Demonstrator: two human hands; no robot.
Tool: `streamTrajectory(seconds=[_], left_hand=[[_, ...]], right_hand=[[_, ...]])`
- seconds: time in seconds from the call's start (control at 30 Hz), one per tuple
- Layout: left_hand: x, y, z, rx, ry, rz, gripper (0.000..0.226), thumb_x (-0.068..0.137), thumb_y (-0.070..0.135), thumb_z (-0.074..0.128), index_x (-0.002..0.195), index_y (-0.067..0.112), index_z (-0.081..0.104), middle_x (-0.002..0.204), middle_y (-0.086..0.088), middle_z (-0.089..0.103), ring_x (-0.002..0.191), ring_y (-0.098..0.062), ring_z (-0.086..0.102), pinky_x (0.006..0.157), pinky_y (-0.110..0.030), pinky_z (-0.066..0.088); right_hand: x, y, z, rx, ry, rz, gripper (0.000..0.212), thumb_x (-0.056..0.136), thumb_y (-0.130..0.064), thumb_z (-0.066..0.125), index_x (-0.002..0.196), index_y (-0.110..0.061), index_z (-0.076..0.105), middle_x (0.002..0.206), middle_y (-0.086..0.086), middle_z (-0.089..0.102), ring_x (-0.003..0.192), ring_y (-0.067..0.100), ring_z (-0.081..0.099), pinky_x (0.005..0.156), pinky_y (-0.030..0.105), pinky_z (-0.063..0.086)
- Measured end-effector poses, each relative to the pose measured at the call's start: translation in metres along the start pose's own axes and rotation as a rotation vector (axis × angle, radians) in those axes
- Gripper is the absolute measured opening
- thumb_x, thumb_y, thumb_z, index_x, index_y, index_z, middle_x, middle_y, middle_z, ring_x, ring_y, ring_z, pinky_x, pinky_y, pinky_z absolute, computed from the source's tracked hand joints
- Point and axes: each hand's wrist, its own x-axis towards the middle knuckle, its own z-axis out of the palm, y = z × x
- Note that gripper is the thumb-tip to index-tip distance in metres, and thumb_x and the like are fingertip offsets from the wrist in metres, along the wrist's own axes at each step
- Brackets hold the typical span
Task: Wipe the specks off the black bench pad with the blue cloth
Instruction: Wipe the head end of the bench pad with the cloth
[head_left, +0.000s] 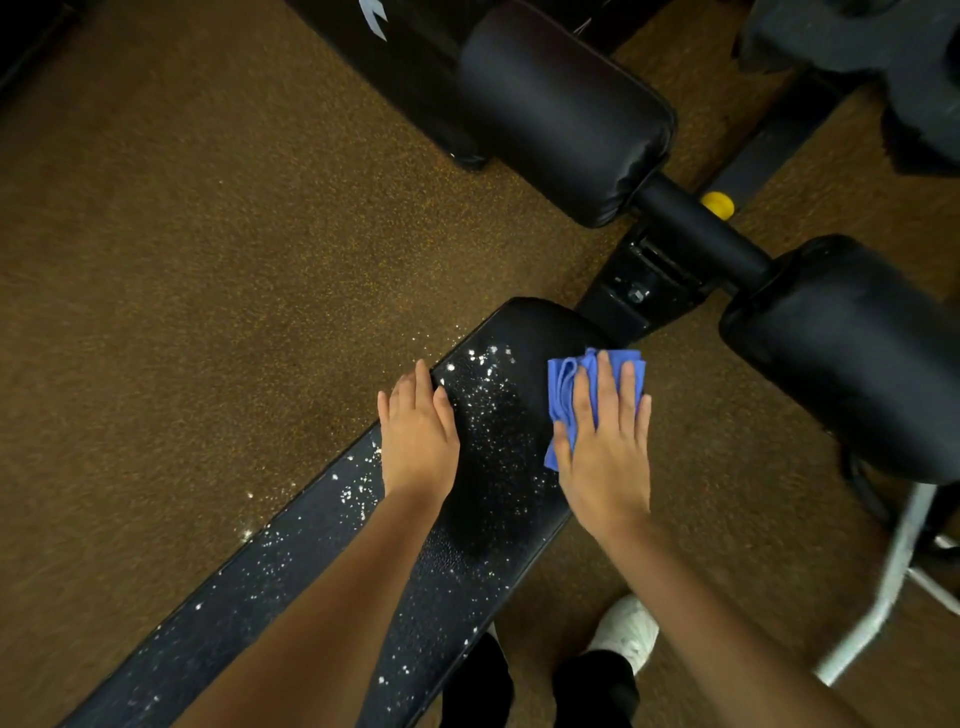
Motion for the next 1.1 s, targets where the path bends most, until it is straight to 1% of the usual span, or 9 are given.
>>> streamTrajectory(seconds=[0.07,0.2,0.27,0.43,0.53,0.73,0.8,0.97,1.1], left_hand=[[0.001,0.000,-0.001,0.006,-0.009,0.006,0.049,0.101,0.024,0.017,0.146,0.004,0.016,0.146,-0.013,0.033,0.138,-0.023,0.023,0.116,-0.035,0.002],[-0.001,-0.004,-0.002,0.009,-0.016,0.038,0.050,0.101,0.026,0.019,0.146,0.004,0.015,0.146,-0.013,0.032,0.138,-0.024,0.023,0.116,-0.035,0.004],[-0.004,-0.005,-0.001,0.013,-0.004,0.049,0.050,0.101,0.026,0.020,0.146,0.004,0.015,0.147,-0.014,0.031,0.138,-0.024,0.021,0.116,-0.035,0.004],[-0.014,-0.005,0.003,0.061,-0.009,0.058,0.052,0.100,0.027,0.018,0.147,0.006,0.009,0.155,-0.010,0.013,0.144,-0.021,0.004,0.117,-0.035,-0.001],[-0.014,-0.006,0.004,0.090,-0.005,0.051,0.053,0.101,0.029,0.016,0.147,0.006,0.005,0.157,-0.008,0.004,0.144,-0.019,-0.004,0.116,-0.034,-0.005],[-0.026,-0.009,0.010,0.141,0.005,0.090,0.056,0.098,0.034,0.008,0.147,0.007,0.001,0.156,-0.006,-0.006,0.143,-0.018,-0.011,0.115,-0.033,-0.008],[-0.028,-0.010,0.010,0.147,0.013,0.099,0.059,0.096,0.037,0.003,0.147,0.007,0.002,0.156,-0.007,-0.005,0.143,-0.018,-0.010,0.114,-0.033,-0.008],[-0.028,-0.008,0.008,0.131,-0.012,0.078,0.054,0.099,0.030,0.012,0.147,0.007,0.001,0.157,-0.006,-0.005,0.143,-0.018,-0.010,0.115,-0.033,-0.007],[-0.030,-0.010,0.008,0.130,-0.017,0.089,0.054,0.100,0.030,0.012,0.147,0.008,0.001,0.157,-0.006,-0.006,0.143,-0.017,-0.010,0.115,-0.033,-0.007]], right_hand=[[0.016,0.011,-0.003,-0.026,0.006,-0.047,0.061,0.092,-0.030,0.037,0.146,-0.004,0.022,0.154,0.019,0.016,0.141,0.039,0.010,0.112,0.053,0.015],[0.052,0.010,-0.008,0.079,0.027,0.124,0.062,0.095,-0.030,0.036,0.148,-0.006,0.013,0.154,0.018,0.017,0.142,0.037,0.012,0.114,0.049,0.009],[0.045,0.006,-0.008,0.082,0.062,0.121,0.062,0.094,-0.030,0.036,0.147,-0.005,0.016,0.152,0.020,0.021,0.141,0.038,0.015,0.113,0.050,0.011],[-0.021,0.002,0.004,0.012,0.030,0.043,0.064,0.091,-0.029,0.042,0.146,-0.003,0.022,0.154,0.020,0.015,0.141,0.040,0.008,0.113,0.053,0.016],[-0.014,0.008,0.004,-0.024,0.020,-0.030,0.064,0.090,-0.029,0.042,0.145,-0.002,0.023,0.153,0.021,0.016,0.141,0.041,0.010,0.112,0.052,0.018],[0.020,-0.002,0.001,0.016,0.079,0.110,0.063,0.094,-0.032,0.032,0.147,-0.003,0.017,0.154,0.021,0.014,0.141,0.041,0.009,0.113,0.050,0.011],[0.001,-0.006,0.005,0.000,0.074,0.064,0.063,0.093,-0.031,0.036,0.147,-0.002,0.018,0.154,0.022,0.014,0.141,0.041,0.008,0.113,0.050,0.013],[-0.026,0.012,0.003,-0.030,0.029,-0.113,0.063,0.088,-0.026,0.049,0.142,0.000,0.030,0.151,0.023,0.023,0.140,0.039,0.015,0.111,0.050,0.017],[0.020,0.010,-0.003,0.004,0.057,0.001,0.063,0.094,-0.028,0.038,0.147,-0.002,0.016,0.154,0.021,0.012,0.142,0.040,0.007,0.113,0.049,0.011]])
